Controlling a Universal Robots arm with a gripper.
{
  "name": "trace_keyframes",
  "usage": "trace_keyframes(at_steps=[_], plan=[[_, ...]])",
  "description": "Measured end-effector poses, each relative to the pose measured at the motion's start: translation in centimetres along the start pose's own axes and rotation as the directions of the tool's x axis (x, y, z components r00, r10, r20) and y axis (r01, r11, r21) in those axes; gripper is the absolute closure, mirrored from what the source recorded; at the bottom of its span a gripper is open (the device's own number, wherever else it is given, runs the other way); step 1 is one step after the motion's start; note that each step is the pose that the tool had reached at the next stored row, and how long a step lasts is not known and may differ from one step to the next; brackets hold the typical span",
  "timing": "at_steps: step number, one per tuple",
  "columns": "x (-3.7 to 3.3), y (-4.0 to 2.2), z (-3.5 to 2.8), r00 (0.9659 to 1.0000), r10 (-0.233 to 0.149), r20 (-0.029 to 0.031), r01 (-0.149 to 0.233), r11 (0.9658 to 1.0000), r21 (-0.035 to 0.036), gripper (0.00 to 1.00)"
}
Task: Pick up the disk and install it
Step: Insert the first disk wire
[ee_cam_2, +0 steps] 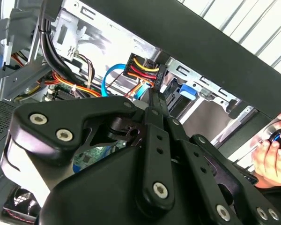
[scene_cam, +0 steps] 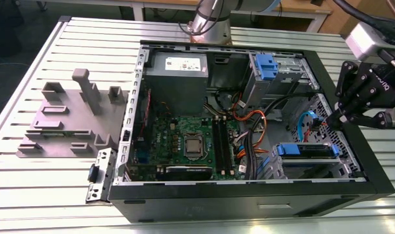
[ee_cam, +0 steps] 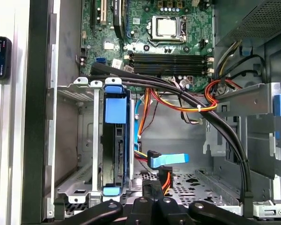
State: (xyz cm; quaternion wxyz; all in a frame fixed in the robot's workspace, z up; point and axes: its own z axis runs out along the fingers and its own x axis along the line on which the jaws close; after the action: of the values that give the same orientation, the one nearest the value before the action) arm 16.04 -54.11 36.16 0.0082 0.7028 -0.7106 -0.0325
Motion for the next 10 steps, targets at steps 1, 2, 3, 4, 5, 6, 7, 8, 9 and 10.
trace_keyframes(at_steps=[1, 2, 3, 4, 5, 6, 7, 8, 9, 10], plan=[[-0.02, -0.02, 0.00, 1.0000, -0.002, -0.0004, 0.002, 1.0000, -0.0001, 0.89], [-0.03, -0.03, 0.02, 1.0000, -0.005, -0.0010, 0.005, 1.0000, -0.0002, 0.89], [-0.03, -0.04, 0.04, 1.0000, -0.008, -0.0020, 0.008, 1.0000, -0.0003, 0.89], [-0.03, -0.05, 0.05, 0.9999, -0.012, -0.0042, 0.012, 0.9999, -0.0007, 0.89], [-0.03, -0.05, 0.07, 0.9998, -0.017, -0.0069, 0.017, 0.9998, -0.0013, 0.89], [-0.03, -0.06, 0.10, 0.9997, -0.023, -0.0088, 0.023, 0.9997, -0.0017, 0.89], [-0.03, -0.08, 0.10, 0.9996, -0.028, -0.0097, 0.028, 0.9996, -0.0019, 0.89], [-0.03, -0.12, 0.09, 0.9995, -0.031, -0.0103, 0.031, 0.9995, -0.0023, 0.89], [-0.06, -0.18, 0.10, 0.9994, -0.032, -0.0106, 0.032, 0.9995, -0.0033, 0.89], [-0.09, -0.27, 0.11, 0.9994, -0.032, -0.0108, 0.032, 0.9995, -0.0060, 0.89]])
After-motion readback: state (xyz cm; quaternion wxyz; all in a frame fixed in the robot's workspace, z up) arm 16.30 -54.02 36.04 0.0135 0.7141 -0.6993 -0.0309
